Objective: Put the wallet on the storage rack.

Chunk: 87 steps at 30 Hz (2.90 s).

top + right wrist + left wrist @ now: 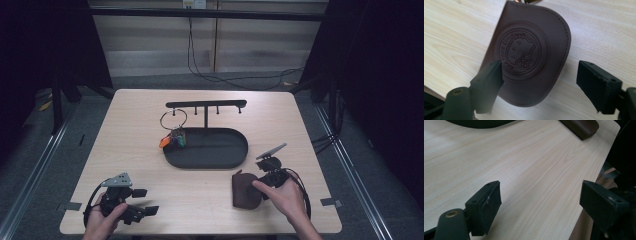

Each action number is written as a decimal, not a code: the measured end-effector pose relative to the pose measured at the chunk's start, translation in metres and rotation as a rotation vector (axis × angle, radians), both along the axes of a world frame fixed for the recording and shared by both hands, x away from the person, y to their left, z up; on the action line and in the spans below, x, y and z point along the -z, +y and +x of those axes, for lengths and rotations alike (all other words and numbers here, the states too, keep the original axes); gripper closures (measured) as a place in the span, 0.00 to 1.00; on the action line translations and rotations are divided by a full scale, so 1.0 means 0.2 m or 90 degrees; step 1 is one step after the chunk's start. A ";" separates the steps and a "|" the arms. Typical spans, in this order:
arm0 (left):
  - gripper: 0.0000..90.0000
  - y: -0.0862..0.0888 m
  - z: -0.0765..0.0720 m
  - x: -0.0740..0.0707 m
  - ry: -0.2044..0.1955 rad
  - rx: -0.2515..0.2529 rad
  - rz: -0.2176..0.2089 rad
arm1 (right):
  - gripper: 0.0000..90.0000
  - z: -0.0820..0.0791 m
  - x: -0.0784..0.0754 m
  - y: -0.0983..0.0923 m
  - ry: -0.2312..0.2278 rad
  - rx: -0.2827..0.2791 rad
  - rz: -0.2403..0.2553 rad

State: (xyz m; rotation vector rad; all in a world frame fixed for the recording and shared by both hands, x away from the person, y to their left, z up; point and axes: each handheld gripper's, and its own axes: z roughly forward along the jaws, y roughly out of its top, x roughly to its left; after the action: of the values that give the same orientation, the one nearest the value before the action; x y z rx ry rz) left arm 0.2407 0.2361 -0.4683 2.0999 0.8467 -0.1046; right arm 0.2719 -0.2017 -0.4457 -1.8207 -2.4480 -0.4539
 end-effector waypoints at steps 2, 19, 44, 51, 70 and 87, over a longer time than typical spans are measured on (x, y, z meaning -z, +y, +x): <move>0.19 0.00 0.00 0.00 -0.002 0.005 0.002 | 0.23 0.02 0.00 0.02 0.009 0.001 -0.008; 0.19 0.00 -0.01 0.00 -0.005 0.005 0.018 | 0.22 0.11 0.03 0.05 0.010 0.041 0.030; 0.19 0.01 0.00 0.00 0.002 0.000 0.012 | 0.24 0.13 0.11 0.03 0.054 0.066 0.051; 0.19 0.01 0.00 0.00 0.004 0.000 0.012 | 0.33 0.12 0.09 0.03 0.030 0.070 0.043; 0.19 0.02 0.01 0.00 0.006 0.000 0.012 | 0.33 0.13 0.09 0.01 0.042 0.069 0.056; 0.19 0.02 0.01 0.01 0.011 0.000 0.011 | 0.31 0.13 0.12 -0.01 0.062 0.073 0.098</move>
State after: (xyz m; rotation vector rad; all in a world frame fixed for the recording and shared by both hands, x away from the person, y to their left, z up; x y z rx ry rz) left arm 0.2424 0.2403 -0.4694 2.1179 0.8608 -0.1161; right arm 0.2980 -0.2038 -0.4694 -1.8782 -2.1903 -0.5306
